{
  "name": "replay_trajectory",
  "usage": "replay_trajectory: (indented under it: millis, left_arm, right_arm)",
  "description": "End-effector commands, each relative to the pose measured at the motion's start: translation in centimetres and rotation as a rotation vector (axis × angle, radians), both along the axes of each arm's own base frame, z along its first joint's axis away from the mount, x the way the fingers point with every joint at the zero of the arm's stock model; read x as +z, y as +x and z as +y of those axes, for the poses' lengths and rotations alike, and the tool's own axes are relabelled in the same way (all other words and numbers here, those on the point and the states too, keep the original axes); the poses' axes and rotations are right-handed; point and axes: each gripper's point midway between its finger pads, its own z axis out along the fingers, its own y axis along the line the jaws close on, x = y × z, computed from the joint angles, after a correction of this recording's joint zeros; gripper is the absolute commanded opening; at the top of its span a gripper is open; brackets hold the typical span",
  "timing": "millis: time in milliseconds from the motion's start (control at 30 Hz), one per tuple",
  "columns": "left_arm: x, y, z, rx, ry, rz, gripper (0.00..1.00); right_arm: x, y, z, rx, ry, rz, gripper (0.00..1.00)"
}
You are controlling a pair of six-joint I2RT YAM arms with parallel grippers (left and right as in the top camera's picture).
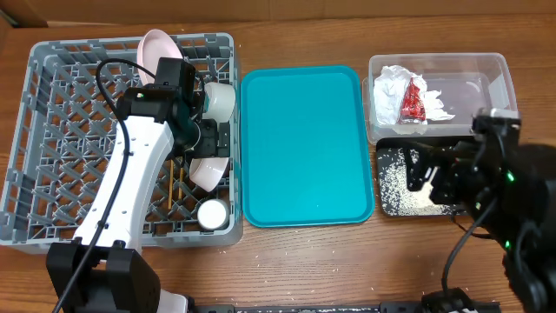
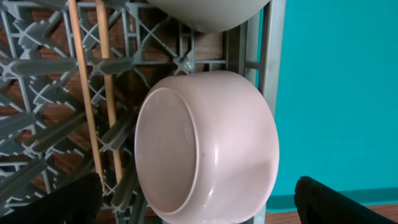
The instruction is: Sort waste into correct bins and load items into the dishwasher
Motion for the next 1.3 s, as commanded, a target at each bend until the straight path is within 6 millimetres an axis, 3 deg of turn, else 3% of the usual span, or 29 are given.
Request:
replay_trajectory:
  millis: [0, 200, 333, 500, 633, 1267]
  left_arm:
    - [-0.4, 0.0, -0.3, 0.008, -0.012, 0.013, 1.00]
    - [-0.4, 0.0, -0.3, 0.008, -0.012, 0.013, 1.00]
    - [-0.4, 0.0, -0.3, 0.008, -0.012, 0.013, 1.00]
    - [-0.4, 0.0, -0.3, 0.008, -0.012, 0.013, 1.00]
    - [-0.4, 0.0, -0.3, 0.008, -0.012, 0.013, 1.00]
    - [-0.4, 0.0, -0.3, 0.008, -0.012, 0.013, 1.00]
  right_arm:
    - [-0.7, 0.5, -1.6, 0.010, -0.141, -0.137, 1.00]
    - [-2.9, 1.8, -2.2, -0.030, -0.114, -0.354, 1.00]
    - [-5.7, 1.6, -0.9, 0.067, -0.150, -0.491, 1.00]
    - [-9.7, 1.0, -0.8, 0.063, -0.144, -0.601, 1.00]
    - [-11.6, 0.5, -0.9, 0.059, -0.141, -0.640, 1.00]
    - [-13.1, -0.5, -1.1, 0.047, -0.132, -0.747, 1.00]
